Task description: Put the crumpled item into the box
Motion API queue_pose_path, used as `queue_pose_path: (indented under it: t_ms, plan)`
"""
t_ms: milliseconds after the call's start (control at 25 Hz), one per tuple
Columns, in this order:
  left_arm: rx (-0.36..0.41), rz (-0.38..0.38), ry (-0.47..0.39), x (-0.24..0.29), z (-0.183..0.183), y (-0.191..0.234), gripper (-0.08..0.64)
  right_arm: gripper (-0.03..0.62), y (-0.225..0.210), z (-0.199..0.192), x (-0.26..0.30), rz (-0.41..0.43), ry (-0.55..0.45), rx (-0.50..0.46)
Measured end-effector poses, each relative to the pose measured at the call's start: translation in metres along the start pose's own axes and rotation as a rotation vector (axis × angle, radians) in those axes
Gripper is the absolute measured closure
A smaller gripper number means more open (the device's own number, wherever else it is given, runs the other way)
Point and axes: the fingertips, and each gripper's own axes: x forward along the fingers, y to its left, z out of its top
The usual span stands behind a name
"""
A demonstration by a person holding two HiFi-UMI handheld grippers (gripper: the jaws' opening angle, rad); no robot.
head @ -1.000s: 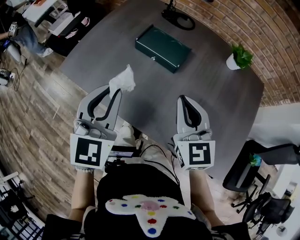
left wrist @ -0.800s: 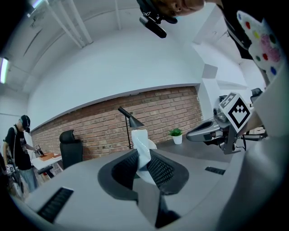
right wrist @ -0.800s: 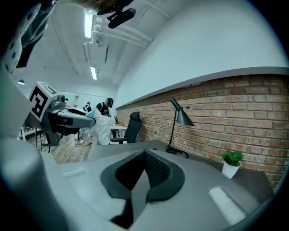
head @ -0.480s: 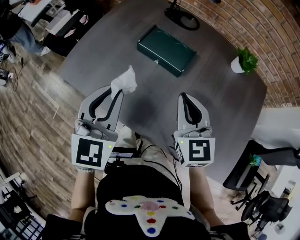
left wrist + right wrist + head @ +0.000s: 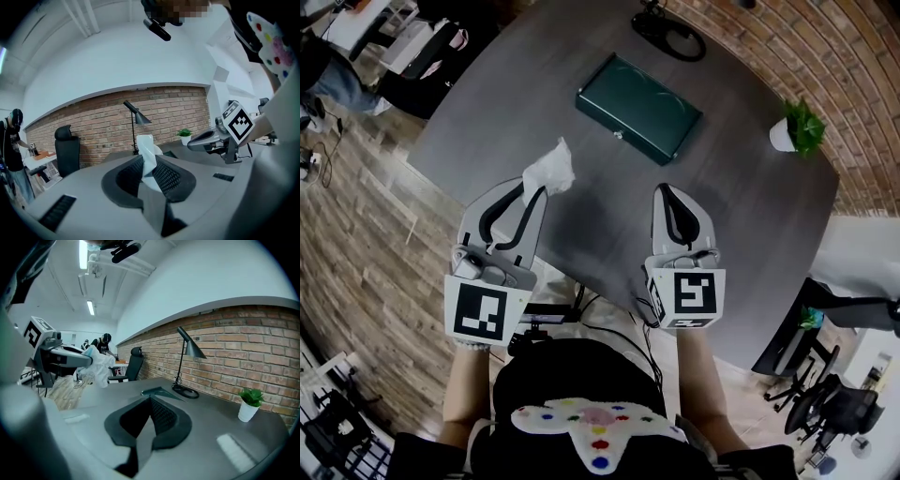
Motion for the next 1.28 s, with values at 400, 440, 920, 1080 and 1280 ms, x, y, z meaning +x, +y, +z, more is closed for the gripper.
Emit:
queue_pose_path:
  t_ms: [400,440,920,1080,1280]
  plan:
    - [-0.002,-0.038,0.036,0.024,-0.020,0.029,0.495,0.583,0.004,-0.025,0.054,-0.015,0.058,0.067]
    - [-0.001,-0.040,0.040,0.027,-0.022,0.032,0.495,0.583,0.004,-0.028,0.060,-0.020,0.064,0.066]
    - [0.020,-0.076,0.081,0.048,-0.043,0.055,0.495,0.500,0.007,-0.068,0.113,-0.060,0.150,0.124]
    - [0.028,-0.088,0.092,0.055,-0.049,0.059,0.495,0.500,0.007,-0.078,0.129,-0.075,0.166,0.144]
    - [0.038,-0.104,0.106,0.061,-0.056,0.065,0.495,0.500,0.008,-0.092,0.148,-0.089,0.194,0.152]
